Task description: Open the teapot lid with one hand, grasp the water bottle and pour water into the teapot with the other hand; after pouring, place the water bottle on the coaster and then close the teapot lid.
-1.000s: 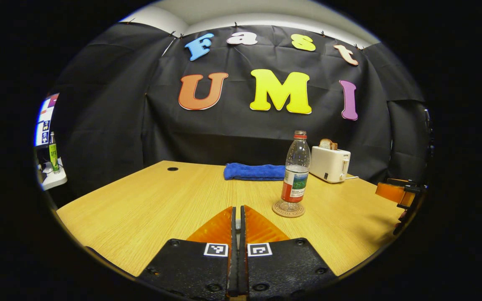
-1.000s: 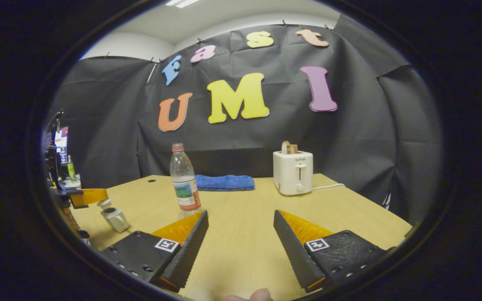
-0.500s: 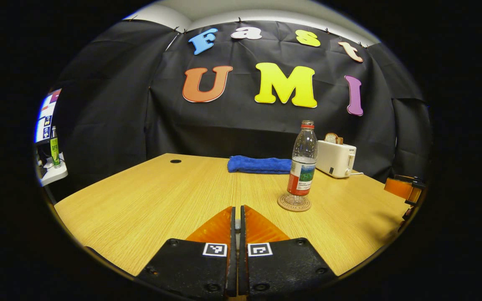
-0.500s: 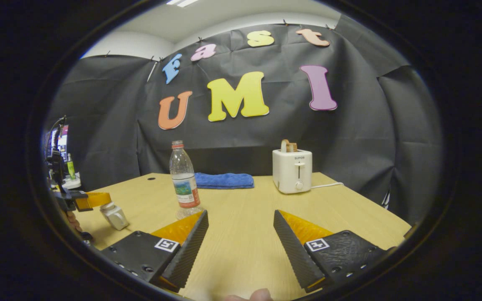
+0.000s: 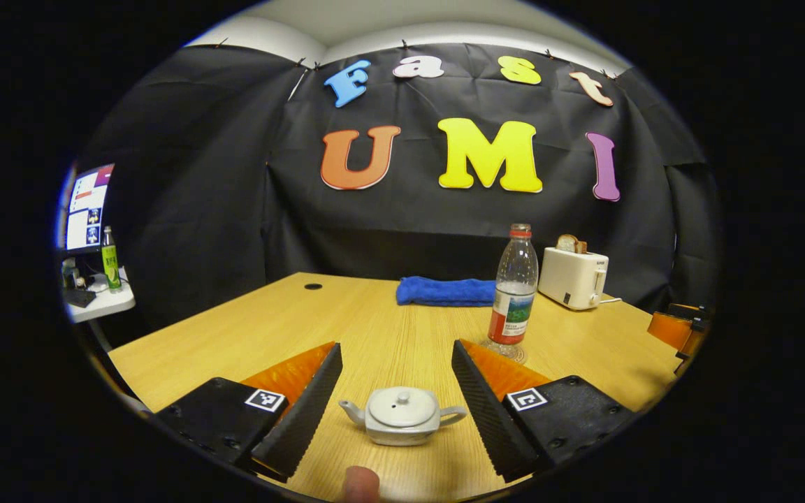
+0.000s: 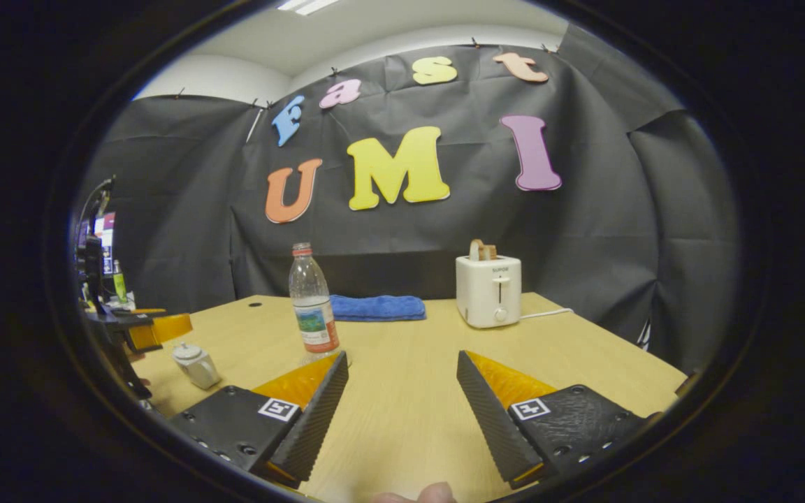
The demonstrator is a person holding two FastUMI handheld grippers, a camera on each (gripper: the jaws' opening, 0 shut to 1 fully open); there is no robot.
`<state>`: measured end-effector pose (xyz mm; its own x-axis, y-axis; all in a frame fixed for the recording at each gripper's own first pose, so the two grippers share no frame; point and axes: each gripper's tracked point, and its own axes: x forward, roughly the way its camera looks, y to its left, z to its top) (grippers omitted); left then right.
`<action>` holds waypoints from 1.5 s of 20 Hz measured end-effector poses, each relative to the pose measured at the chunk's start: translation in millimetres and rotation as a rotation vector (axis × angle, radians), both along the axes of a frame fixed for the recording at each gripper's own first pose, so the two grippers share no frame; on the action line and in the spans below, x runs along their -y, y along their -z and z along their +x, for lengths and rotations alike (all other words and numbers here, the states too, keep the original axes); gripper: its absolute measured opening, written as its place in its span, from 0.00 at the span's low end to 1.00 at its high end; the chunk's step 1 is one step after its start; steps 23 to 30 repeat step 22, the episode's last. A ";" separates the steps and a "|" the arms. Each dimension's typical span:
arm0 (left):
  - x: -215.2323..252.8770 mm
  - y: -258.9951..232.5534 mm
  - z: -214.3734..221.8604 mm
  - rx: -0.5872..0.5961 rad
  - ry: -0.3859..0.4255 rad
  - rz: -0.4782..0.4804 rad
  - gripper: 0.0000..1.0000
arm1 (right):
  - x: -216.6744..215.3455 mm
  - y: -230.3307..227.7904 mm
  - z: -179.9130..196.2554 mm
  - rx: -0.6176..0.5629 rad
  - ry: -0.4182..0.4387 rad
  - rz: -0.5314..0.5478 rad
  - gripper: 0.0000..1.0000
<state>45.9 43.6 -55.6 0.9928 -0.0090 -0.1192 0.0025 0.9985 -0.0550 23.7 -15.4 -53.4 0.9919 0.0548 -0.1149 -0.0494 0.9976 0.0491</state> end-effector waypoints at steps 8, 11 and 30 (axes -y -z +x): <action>65.4 -104.6 -43.9 0.191 0.050 0.041 0.98 | 12.9 -64.0 -24.0 0.128 0.075 -0.046 0.94; 88.8 -105.5 -59.1 0.214 0.071 0.044 0.98 | 20.7 -73.5 -44.5 0.157 0.108 -0.064 0.95; 105.5 -87.3 -65.1 0.205 0.095 0.006 0.98 | 18.5 -72.9 -59.5 0.178 0.110 -0.082 0.94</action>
